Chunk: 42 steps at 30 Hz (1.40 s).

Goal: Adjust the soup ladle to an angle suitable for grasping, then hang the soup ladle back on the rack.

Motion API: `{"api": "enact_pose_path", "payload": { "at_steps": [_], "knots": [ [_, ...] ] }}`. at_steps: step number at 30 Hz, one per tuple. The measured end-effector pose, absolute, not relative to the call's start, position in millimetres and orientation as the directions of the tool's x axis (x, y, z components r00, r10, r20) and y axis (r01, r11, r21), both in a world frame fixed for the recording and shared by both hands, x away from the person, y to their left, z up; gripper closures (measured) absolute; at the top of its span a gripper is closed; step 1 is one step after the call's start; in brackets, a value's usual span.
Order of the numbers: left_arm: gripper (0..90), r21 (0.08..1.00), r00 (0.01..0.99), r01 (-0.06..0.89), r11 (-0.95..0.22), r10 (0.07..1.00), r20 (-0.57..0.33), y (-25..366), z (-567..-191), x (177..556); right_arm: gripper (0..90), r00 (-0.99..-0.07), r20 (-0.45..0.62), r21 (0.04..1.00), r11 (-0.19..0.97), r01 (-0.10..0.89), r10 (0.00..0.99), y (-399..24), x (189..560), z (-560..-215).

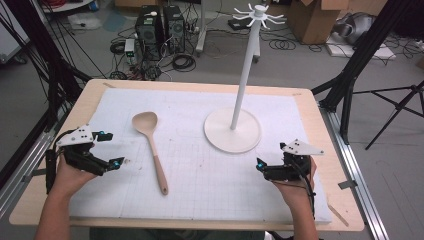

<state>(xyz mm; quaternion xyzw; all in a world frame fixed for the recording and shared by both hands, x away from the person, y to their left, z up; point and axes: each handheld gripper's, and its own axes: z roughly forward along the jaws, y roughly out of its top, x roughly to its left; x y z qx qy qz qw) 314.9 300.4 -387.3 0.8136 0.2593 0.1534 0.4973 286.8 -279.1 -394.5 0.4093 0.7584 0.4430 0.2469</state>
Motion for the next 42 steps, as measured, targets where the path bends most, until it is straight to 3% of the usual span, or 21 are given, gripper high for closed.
{"api": "enact_pose_path", "payload": {
  "at_steps": [30, 42],
  "knots": [
    [1.7, 0.889, 0.813, 0.269, -0.369, 0.582, -0.005, 306, -386, 314, 0.1, -0.533, -0.007, 0.869, 0.269, 0.416, 0.846, -278, 289, -396],
    [1.7, 0.885, 0.789, 0.287, -0.367, 0.614, -0.002, 322, -383, 306, 0.1, -0.590, 0.009, 0.883, 0.270, 0.383, 0.807, -239, 293, -381]
  ]
}}
